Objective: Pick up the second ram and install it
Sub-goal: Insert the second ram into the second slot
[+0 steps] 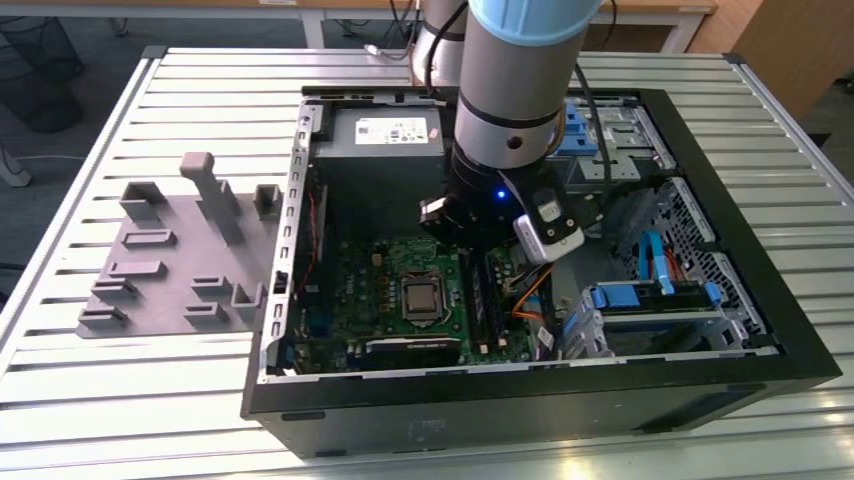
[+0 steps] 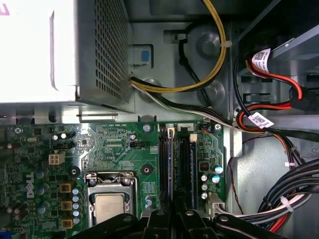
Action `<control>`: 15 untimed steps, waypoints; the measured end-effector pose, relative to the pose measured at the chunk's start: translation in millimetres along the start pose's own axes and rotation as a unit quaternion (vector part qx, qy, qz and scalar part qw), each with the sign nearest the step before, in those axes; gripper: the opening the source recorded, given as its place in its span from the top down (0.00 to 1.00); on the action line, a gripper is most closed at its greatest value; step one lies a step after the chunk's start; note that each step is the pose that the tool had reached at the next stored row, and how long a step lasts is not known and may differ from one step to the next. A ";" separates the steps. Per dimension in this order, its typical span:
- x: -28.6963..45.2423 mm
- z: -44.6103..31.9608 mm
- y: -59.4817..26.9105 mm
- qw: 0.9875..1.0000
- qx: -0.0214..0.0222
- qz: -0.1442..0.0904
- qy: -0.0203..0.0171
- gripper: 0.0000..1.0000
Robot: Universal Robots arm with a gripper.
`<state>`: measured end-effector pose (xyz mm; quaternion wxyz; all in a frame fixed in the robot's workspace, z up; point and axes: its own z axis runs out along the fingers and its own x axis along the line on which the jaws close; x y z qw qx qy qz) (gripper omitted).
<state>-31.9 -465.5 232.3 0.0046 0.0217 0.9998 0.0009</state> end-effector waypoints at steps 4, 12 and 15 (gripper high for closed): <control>-0.3 1.8 0.0 1.000 0.000 0.000 0.002 0.86; -0.7 6.1 -4.8 1.000 0.000 0.000 0.004 0.86; -1.7 8.2 -5.1 1.000 0.000 0.000 0.005 0.86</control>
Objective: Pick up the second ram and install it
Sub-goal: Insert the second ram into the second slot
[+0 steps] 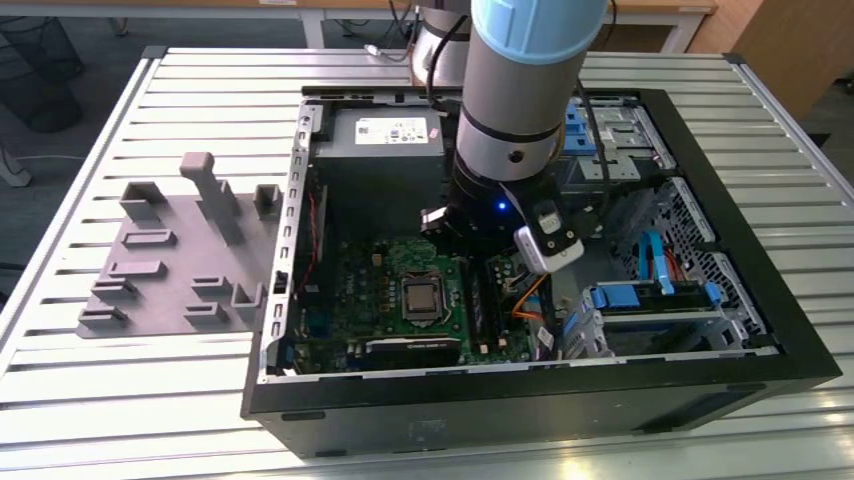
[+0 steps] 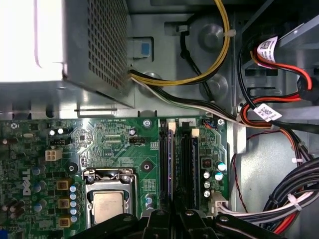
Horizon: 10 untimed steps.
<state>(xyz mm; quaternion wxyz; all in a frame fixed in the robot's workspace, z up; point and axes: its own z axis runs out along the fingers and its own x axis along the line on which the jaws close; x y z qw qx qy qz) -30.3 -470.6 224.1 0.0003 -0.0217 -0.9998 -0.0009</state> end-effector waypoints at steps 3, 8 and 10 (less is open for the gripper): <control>-1.7 2.7 0.0 1.000 0.000 -0.001 0.002 0.86; -2.4 8.4 0.0 1.000 0.000 -0.001 0.002 0.86; -3.1 8.9 0.0 1.000 0.000 -0.002 0.002 0.86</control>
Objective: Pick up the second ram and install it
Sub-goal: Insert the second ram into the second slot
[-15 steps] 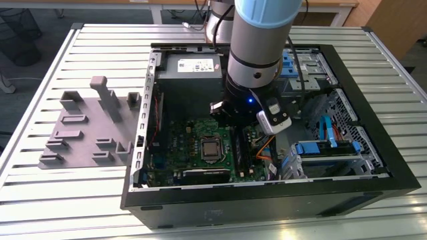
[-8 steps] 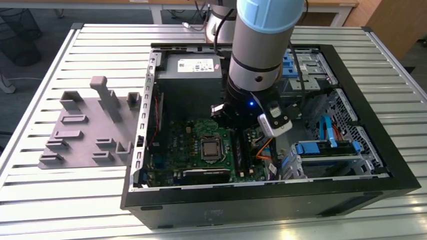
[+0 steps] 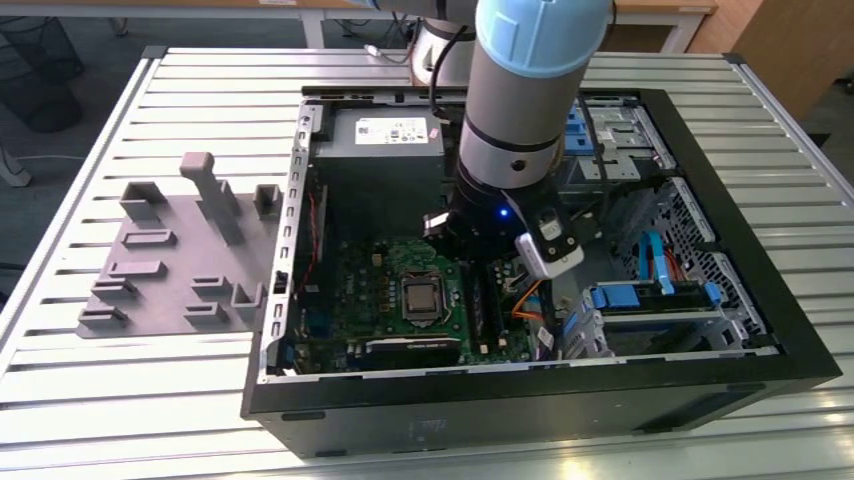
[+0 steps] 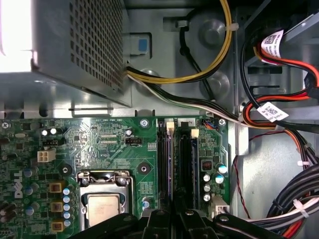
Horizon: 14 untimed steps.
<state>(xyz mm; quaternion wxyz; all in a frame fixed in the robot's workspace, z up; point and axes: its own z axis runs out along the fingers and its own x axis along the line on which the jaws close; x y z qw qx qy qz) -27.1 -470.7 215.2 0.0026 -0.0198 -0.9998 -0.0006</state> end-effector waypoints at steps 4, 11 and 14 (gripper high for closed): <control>-0.3 0.2 0.0 1.000 0.000 -0.001 0.000 0.86; -0.4 -2.4 0.1 1.000 0.000 -0.001 0.000 0.86; -0.3 -2.7 0.1 1.000 0.000 -0.001 0.000 0.86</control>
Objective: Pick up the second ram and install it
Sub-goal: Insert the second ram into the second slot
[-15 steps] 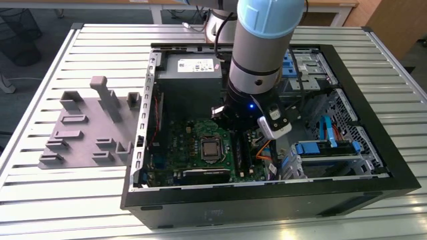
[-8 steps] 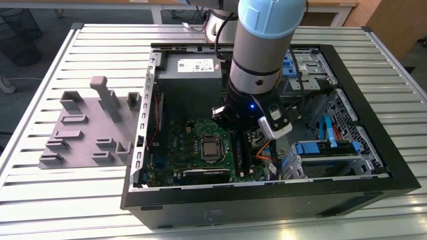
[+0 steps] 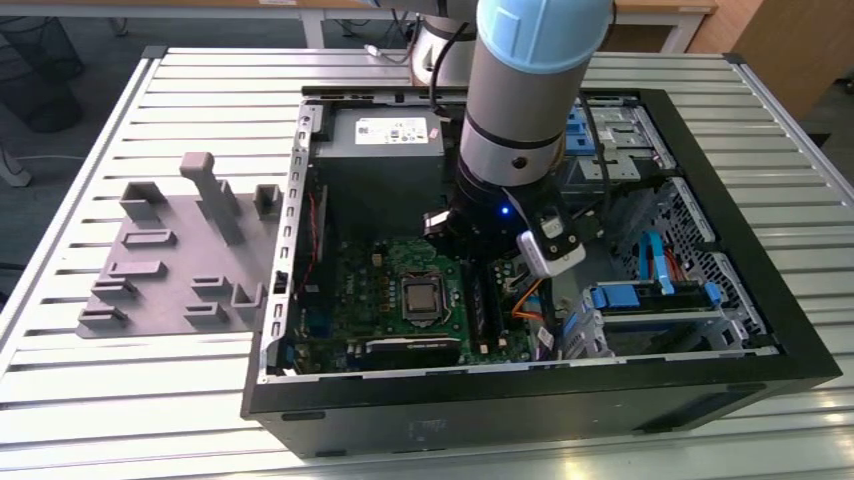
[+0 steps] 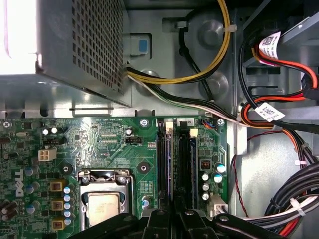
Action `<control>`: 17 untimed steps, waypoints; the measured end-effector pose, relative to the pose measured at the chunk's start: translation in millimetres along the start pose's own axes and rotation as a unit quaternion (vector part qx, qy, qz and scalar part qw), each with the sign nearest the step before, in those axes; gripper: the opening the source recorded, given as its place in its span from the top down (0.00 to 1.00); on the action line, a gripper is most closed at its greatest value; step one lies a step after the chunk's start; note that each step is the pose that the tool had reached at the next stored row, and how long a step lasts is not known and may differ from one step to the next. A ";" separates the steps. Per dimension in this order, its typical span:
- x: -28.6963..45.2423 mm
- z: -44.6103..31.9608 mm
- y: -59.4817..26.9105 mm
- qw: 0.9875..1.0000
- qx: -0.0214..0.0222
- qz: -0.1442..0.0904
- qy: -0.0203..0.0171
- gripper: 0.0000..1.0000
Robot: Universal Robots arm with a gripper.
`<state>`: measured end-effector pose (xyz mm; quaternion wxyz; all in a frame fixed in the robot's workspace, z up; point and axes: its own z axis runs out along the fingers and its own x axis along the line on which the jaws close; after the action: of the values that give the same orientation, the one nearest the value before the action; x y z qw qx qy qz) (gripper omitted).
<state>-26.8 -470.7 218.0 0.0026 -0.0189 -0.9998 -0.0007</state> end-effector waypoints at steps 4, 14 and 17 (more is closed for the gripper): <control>0.1 -0.5 -0.3 1.000 0.000 0.000 0.000 0.86; -0.1 -1.3 -6.5 1.000 0.000 -0.002 0.000 0.86; -0.2 -1.1 -7.0 1.000 0.000 -0.002 0.000 0.86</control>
<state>-26.9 -477.7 219.1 0.0026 -0.0172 -0.9998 -0.0007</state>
